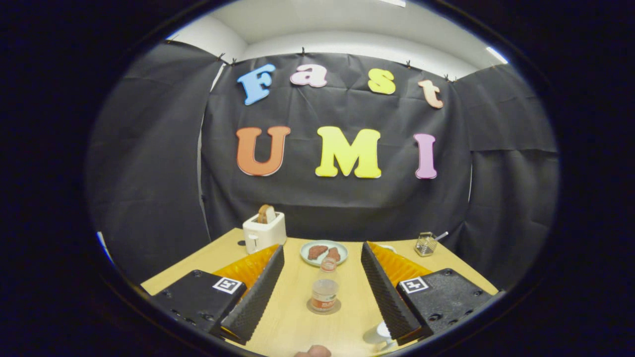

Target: Take the bottle from table, then pour the juice into the cup, finally place the bottle on the coaster

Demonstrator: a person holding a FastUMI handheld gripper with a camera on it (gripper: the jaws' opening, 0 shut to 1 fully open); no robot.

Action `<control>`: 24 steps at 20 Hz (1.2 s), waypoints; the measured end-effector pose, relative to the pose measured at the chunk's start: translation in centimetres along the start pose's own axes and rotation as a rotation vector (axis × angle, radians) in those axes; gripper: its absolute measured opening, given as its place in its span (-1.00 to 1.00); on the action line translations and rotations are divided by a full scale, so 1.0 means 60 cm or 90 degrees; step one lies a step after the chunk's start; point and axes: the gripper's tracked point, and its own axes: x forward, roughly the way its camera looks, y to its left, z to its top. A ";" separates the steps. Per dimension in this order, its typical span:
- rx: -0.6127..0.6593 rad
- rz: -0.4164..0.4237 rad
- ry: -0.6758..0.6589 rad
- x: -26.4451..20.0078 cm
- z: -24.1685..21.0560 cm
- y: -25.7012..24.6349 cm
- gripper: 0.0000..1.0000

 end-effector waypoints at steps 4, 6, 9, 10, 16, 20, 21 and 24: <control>-0.011 0.005 0.009 -0.044 0.079 0.021 1.00; -0.019 0.006 -0.003 -0.072 0.117 0.027 1.00; -0.033 -0.021 -0.035 -0.117 0.160 0.009 1.00; -0.038 -0.025 -0.042 -0.128 0.167 0.008 0.99; -0.023 -0.041 -0.068 -0.172 0.214 -0.004 0.99; -0.006 -0.030 -0.069 -0.186 0.220 -0.011 0.99; -0.004 -0.035 -0.070 -0.188 0.218 -0.015 0.99; -0.009 -0.044 -0.069 -0.194 0.209 -0.023 0.99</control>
